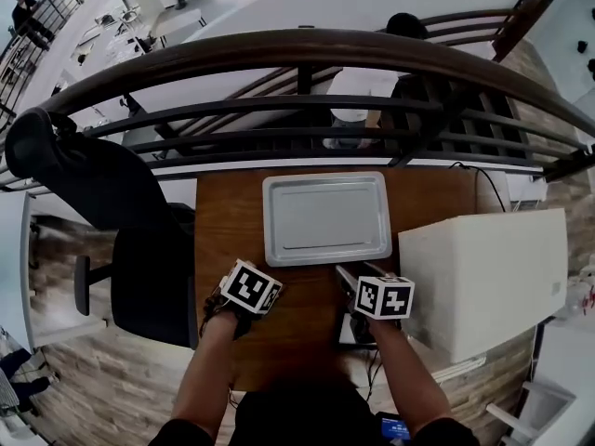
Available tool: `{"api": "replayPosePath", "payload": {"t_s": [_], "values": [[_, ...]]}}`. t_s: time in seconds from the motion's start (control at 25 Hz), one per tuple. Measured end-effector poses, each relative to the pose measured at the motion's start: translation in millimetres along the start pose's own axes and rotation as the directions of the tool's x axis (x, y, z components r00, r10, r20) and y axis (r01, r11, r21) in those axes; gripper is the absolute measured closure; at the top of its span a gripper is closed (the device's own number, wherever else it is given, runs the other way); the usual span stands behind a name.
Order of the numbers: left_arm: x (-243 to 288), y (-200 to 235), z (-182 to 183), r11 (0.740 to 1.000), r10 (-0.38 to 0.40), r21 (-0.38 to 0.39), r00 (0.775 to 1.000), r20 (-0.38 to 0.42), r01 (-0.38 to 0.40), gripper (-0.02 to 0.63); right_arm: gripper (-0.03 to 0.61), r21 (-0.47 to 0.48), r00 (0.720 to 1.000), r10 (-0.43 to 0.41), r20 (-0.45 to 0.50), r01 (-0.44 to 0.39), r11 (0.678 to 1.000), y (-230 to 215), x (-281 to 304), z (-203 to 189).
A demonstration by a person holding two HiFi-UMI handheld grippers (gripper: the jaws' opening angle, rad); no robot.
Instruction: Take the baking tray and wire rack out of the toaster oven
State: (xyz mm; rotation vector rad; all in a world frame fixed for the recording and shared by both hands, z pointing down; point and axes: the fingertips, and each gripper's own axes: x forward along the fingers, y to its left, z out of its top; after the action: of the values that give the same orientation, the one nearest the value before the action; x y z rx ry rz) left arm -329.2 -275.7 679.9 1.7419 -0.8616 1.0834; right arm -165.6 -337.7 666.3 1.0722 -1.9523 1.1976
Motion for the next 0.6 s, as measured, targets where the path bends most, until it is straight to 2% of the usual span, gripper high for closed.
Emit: {"api": "replayPosePath", "payload": {"t_s": [0.12,0.2,0.28,0.36,0.44,0.52,0.6], "values": [[1,-5,6,0.999,-0.017,-0.048,0.994,0.107,0.023,0.337,0.317,-0.036,1.0,0.002,0.011,-0.001,0.999,2,-4,-6],[-2,-5,16,0.999,0.014,-0.036,0.984,0.175,-0.008,0.361,0.32,-0.074,0.999,0.009,0.046,-0.006,0.997,9,-9,-3],[-9,-8,27,0.999,0.039,-0.024,0.965,0.259,-0.034,0.393,0.339,-0.134,0.995,0.024,0.092,-0.012,0.991,22,-19,2],[-22,-16,38,0.999,0.054,-0.029,0.928,0.369,-0.046,0.428,0.381,-0.207,0.989,0.051,0.142,-0.021,0.978,39,-33,6],[-38,-26,44,0.997,0.079,-0.039,0.879,0.471,-0.069,0.481,0.415,-0.277,0.978,0.091,0.188,-0.036,0.96,59,-52,5],[-51,-38,45,0.994,0.105,-0.045,0.833,0.544,-0.096,0.551,0.442,-0.337,0.964,0.138,0.226,-0.055,0.94,76,-72,-1],[-62,-54,45,0.994,0.11,-0.055,0.797,0.593,-0.096,0.586,0.473,-0.384,0.947,0.19,0.259,-0.079,0.92,90,-92,-8]]}}
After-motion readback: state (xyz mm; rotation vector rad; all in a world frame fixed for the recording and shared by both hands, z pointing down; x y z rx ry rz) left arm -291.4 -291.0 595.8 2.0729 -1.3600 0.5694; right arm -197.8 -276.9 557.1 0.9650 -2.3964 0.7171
